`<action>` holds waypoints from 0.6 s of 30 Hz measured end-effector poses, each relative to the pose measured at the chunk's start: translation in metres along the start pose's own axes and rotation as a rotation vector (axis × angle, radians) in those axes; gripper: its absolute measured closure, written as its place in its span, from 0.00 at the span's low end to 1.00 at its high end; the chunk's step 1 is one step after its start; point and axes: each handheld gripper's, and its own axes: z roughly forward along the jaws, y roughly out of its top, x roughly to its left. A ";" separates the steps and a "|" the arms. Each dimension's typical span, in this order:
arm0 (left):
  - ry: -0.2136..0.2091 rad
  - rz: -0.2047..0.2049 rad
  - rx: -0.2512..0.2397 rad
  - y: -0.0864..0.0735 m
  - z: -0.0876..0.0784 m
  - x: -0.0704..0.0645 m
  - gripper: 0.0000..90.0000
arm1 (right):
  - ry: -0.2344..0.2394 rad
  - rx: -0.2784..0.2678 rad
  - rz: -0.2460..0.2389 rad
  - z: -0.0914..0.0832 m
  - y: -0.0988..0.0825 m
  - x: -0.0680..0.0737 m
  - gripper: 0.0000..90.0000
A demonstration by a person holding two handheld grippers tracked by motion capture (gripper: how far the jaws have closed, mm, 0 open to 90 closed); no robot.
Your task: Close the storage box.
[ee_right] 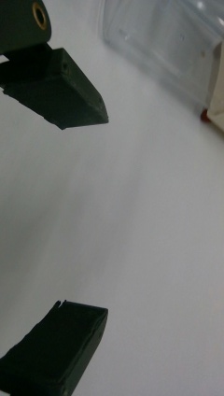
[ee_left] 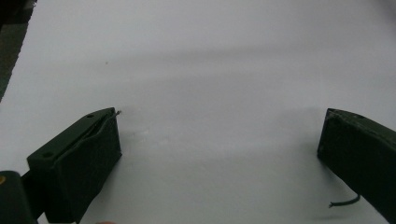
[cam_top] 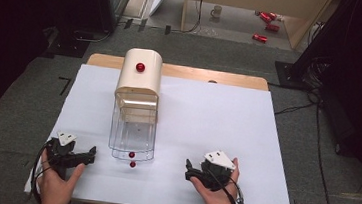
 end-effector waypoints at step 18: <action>0.001 0.001 0.001 0.000 0.000 0.000 0.00 | 0.177 -0.026 -0.092 0.010 0.020 0.083 0.23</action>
